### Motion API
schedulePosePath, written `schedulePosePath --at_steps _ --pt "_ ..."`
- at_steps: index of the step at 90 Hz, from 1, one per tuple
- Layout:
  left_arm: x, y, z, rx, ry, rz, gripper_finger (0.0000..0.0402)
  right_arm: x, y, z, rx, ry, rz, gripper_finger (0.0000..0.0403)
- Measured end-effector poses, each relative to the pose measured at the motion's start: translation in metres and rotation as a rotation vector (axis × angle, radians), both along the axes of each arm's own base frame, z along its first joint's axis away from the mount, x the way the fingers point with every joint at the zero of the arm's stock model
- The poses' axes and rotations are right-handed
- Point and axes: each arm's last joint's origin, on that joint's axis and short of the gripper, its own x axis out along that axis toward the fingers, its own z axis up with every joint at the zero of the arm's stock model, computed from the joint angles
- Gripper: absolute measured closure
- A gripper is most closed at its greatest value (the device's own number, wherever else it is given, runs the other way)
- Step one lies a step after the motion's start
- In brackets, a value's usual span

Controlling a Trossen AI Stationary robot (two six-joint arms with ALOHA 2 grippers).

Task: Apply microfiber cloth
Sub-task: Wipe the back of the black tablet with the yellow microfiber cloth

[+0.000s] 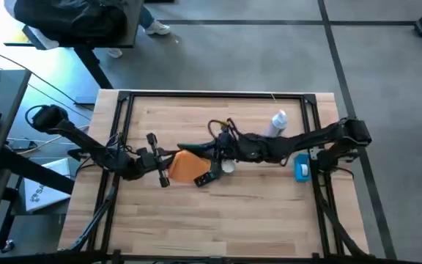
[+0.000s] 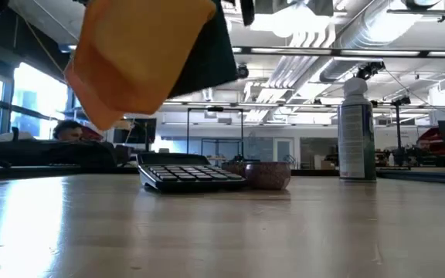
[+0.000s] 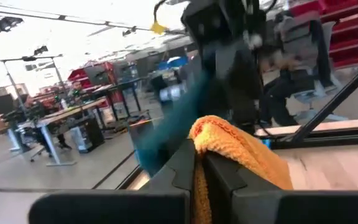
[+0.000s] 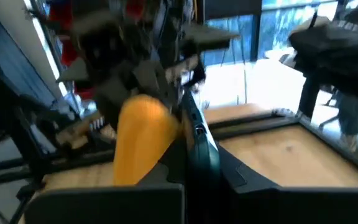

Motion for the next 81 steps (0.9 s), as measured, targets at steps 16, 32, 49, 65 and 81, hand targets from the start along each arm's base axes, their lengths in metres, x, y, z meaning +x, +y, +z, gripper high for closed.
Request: schedulePosePath --at_steps 16,32,49,65,81 --pt "0.0 0.0 0.0 0.009 0.001 0.002 0.0402 0.005 0.001 -0.008 0.088 -0.003 -0.011 0.0402" --pt "0.003 -0.002 -0.006 0.108 0.063 0.026 0.0402 0.008 -0.002 0.004 0.158 -0.09 -0.029 0.0402" --pt "0.013 -0.013 -0.022 0.396 0.226 0.114 0.0402 0.013 -0.009 0.027 0.173 -0.108 -0.052 0.0402" --pt "0.031 -0.029 -0.02 0.71 0.396 0.245 0.0402 0.013 -0.011 0.031 0.174 -0.043 -0.054 0.0402" --pt "0.048 -0.036 -0.016 1.0 0.657 0.417 0.0402 0.013 -0.012 0.023 0.199 0.02 -0.083 0.0402"
